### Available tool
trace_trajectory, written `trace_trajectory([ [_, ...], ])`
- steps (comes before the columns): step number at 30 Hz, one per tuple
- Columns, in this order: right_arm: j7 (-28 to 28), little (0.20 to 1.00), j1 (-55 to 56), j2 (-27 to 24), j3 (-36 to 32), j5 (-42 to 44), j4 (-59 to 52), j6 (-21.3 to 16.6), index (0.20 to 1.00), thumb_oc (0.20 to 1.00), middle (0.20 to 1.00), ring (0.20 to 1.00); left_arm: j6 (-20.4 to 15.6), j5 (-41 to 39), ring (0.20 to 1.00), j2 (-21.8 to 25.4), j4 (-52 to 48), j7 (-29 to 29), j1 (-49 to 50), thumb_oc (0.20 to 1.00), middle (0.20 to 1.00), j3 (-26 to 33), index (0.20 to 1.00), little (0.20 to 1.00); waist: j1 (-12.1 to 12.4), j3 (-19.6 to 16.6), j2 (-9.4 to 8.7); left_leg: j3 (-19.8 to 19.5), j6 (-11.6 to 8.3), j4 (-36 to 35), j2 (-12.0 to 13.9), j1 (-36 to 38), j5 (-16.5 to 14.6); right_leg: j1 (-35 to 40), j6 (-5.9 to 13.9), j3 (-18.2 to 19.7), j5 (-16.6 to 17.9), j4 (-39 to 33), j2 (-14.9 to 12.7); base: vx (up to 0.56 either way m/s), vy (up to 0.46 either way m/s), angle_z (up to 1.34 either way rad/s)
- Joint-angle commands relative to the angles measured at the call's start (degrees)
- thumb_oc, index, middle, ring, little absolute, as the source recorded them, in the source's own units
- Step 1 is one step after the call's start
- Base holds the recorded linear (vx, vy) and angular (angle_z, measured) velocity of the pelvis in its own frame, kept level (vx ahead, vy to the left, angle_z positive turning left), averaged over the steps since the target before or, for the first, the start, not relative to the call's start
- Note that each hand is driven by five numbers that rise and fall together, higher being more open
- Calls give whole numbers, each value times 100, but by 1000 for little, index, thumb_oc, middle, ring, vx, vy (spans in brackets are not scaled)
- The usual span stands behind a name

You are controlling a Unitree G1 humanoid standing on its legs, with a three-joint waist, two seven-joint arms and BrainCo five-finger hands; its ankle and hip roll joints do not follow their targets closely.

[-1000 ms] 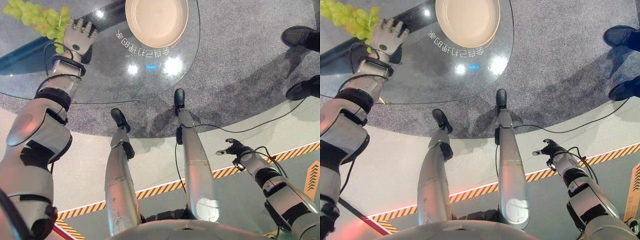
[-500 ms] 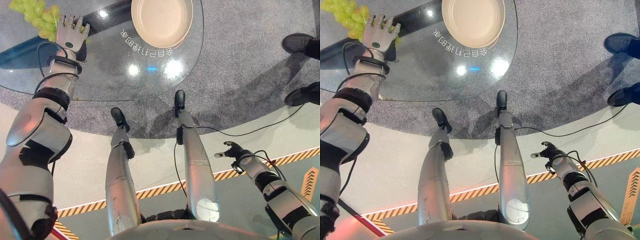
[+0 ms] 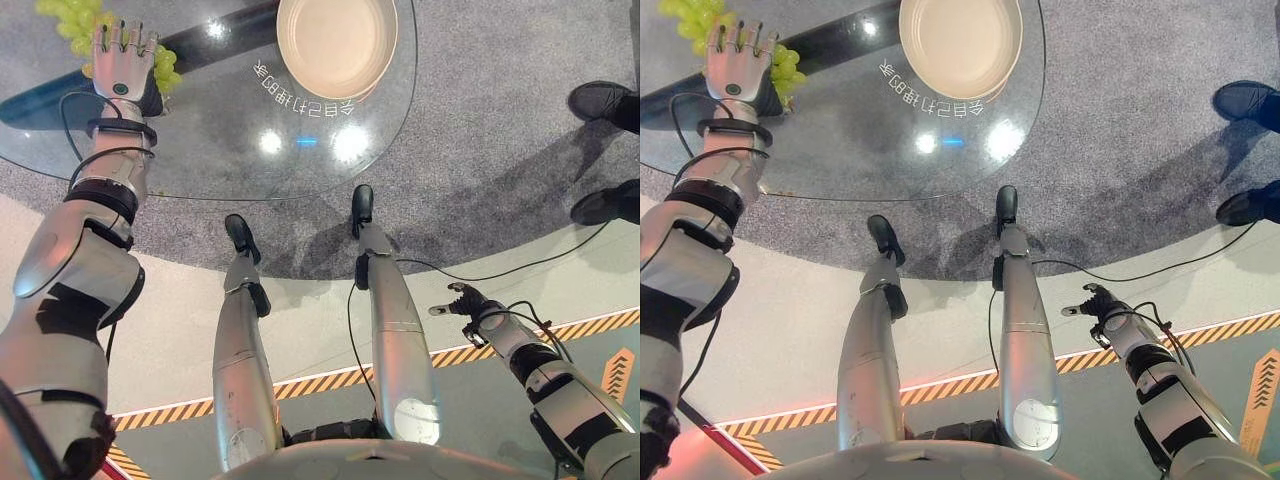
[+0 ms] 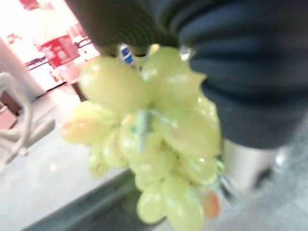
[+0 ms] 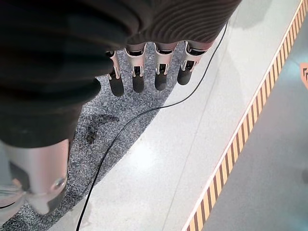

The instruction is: Pick up fruits into the plate

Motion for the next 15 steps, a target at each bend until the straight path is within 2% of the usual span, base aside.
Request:
trace_trajectory([
  [1, -19, 1000, 573, -95, 48, 133, -112, 140, 1000, 1000, 1000, 1000, 370, -51, 200, 379, 471, -327, -84, 200, 200, 469, 200, 200, 52, 39, -273, 236, 266, 422, -682, -107, -634, 191, -142, 125, -333, -70, 673, 0, 0, 0],
  [6, 8, 1000, 581, -118, 22, 100, -74, 86, 1000, 1000, 1000, 1000, 506, -245, 200, 330, 547, -725, 38, 200, 200, 458, 200, 200, 36, 39, -298, 247, 276, 405, -671, -99, -640, 195, -140, 154, -345, -63, 711, 14, 2, 0],
  [7, 5, 1000, 636, -113, 44, 110, -54, 56, 1000, 1000, 1000, 1000, 487, -309, 200, 301, 581, -768, 110, 200, 200, 443, 200, 200, 47, 39, -296, 192, 243, 467, -663, 33, -850, 324, -104, 163, -542, 17, 730, 72, 3, 0],
  [8, 7, 1000, 630, -113, 48, 117, -35, 25, 1000, 1000, 1000, 1000, 466, -370, 200, 283, 617, -816, 128, 200, 200, 444, 200, 200, 47, 39, -305, 191, 243, 471, -661, 33, -849, 329, -107, 161, -544, 23, 734, 0, 0, 0],
  [9, 14, 1000, 573, -117, 42, 120, -51, 20, 1000, 1000, 1000, 1000, 432, -393, 200, 266, 641, -846, 99, 200, 200, 456, 200, 200, 33, 39, -325, 245, 277, 421, -666, -93, -643, 210, -144, 149, -351, -40, 731, 0, 0, 0],
  [10, 19, 1000, 621, -109, 64, 124, -55, 24, 1000, 1000, 1000, 1000, 417, -396, 200, 243, 645, -863, 154, 200, 200, 448, 200, 200, 42, 39, -319, 189, 240, 483, -659, 38, -854, 338, -108, 161, -549, 35, 745, -65, -23, 1],
  [11, 25, 1000, 579, -120, 44, 131, -71, 13, 1000, 1000, 1000, 1000, 406, -414, 200, 237, 648, -900, 116, 200, 200, 451, 200, 200, 26, 39, -333, 249, 277, 417, -662, -78, -649, 221, -143, 150, -353, -43, 732, 74, -2, 0],
  [12, 33, 1000, 625, -116, 64, 144, -79, 22, 1000, 1000, 1000, 1000, 393, -419, 200, 211, 654, -910, 183, 200, 200, 440, 200, 200, 35, 39, -327, 198, 240, 477, -656, 59, -859, 353, -107, 160, -549, 30, 747, -65, -24, -1],
  [13, 30, 1000, 562, -117, 48, 163, -98, 37, 1000, 1000, 1000, 1000, 368, -453, 200, 215, 655, -937, 136, 200, 200, 439, 200, 200, 23, 39, -336, 259, 275, 417, -658, -74, -652, 224, -146, 150, -355, -45, 736, 74, -1, 1],
  [14, 32, 1000, 609, -108, 69, 171, -97, 40, 1000, 1000, 1000, 1000, 356, -493, 200, 190, 659, -953, 187, 200, 200, 425, 200, 200, 32, 39, -328, 209, 238, 484, -649, 59, -871, 358, -110, 160, -561, 28, 750, 0, 0, 0],
  [15, 34, 1000, 596, -105, 73, 174, -92, 44, 1000, 1000, 1000, 1000, 343, -549, 200, 185, 655, -945, 184, 200, 200, 425, 200, 200, 33, 39, -329, 210, 236, 482, -646, 56, -870, 354, -112, 159, -561, 30, 750, 71, 6, 2],
])
